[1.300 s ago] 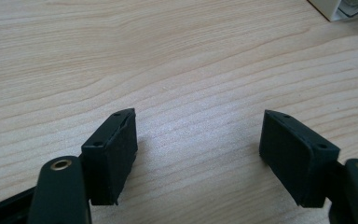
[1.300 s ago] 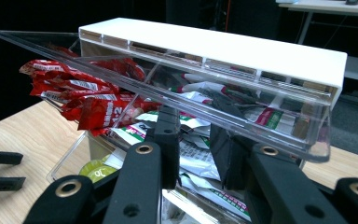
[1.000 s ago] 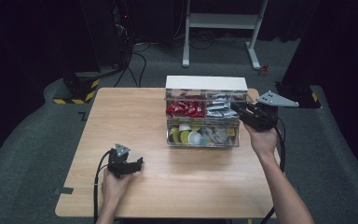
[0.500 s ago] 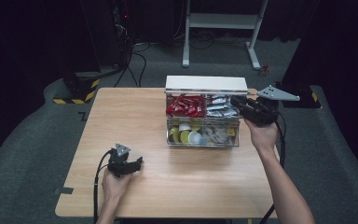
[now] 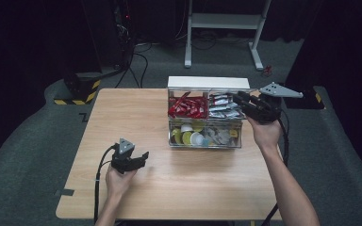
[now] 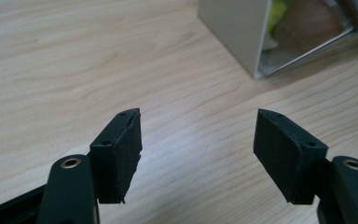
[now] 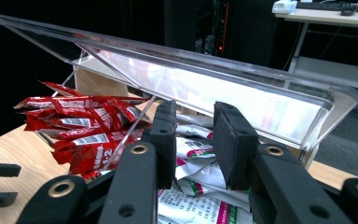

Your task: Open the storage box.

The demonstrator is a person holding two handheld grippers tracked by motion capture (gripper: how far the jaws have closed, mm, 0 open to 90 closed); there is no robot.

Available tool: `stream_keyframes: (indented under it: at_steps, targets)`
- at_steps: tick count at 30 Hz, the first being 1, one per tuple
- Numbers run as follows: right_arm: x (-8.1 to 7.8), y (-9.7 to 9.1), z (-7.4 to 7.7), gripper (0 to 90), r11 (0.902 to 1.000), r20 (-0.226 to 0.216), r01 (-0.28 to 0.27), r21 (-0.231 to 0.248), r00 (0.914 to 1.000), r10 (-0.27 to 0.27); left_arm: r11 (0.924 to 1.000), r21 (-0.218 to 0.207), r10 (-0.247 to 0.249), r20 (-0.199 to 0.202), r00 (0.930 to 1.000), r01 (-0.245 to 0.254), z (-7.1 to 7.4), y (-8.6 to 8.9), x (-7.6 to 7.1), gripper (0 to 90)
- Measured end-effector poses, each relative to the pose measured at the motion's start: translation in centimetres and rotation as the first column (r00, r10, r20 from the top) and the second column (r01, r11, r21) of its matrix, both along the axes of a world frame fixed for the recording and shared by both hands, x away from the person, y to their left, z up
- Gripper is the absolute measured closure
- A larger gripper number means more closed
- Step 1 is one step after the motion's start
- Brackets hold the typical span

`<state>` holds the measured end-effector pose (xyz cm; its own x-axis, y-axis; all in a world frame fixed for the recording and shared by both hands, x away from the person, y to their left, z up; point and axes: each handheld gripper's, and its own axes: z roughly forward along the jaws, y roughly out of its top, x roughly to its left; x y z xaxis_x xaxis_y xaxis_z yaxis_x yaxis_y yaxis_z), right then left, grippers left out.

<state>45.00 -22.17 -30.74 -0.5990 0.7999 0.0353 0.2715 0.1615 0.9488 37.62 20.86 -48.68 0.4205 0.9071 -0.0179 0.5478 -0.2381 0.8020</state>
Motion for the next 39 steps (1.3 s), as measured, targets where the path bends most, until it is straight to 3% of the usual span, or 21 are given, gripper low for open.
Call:
stream_keyframes:
  at_steps: [5,12,28,39]
  targets:
    - [0.1,0.0,0.0,69.9,1.0000,0.003,-0.002,0.002,1.0000,0.002,0.9993,-0.028,-0.026,0.025,0.9994,0.026,1.5,-0.8,0.5,34.1]
    - [0.2,0.1,0.0,70.0,1.0000,0.003,0.006,0.004,1.0000,-0.006,0.9976,-0.029,-0.062,0.028,0.9977,0.062,3.4,-1.8,1.4,35.4]
    - [0.4,0.1,-0.1,69.9,0.9999,0.004,0.005,0.009,1.0000,-0.005,0.9840,-0.098,-0.138,0.110,0.9843,0.149,8.6,-3.8,2.5,38.1]
    - [0.6,0.2,-0.2,69.6,1.0000,-0.004,0.008,0.006,1.0000,-0.008,0.9789,-0.111,-0.156,0.134,0.9786,0.171,10.5,-4.8,3.1,40.6]
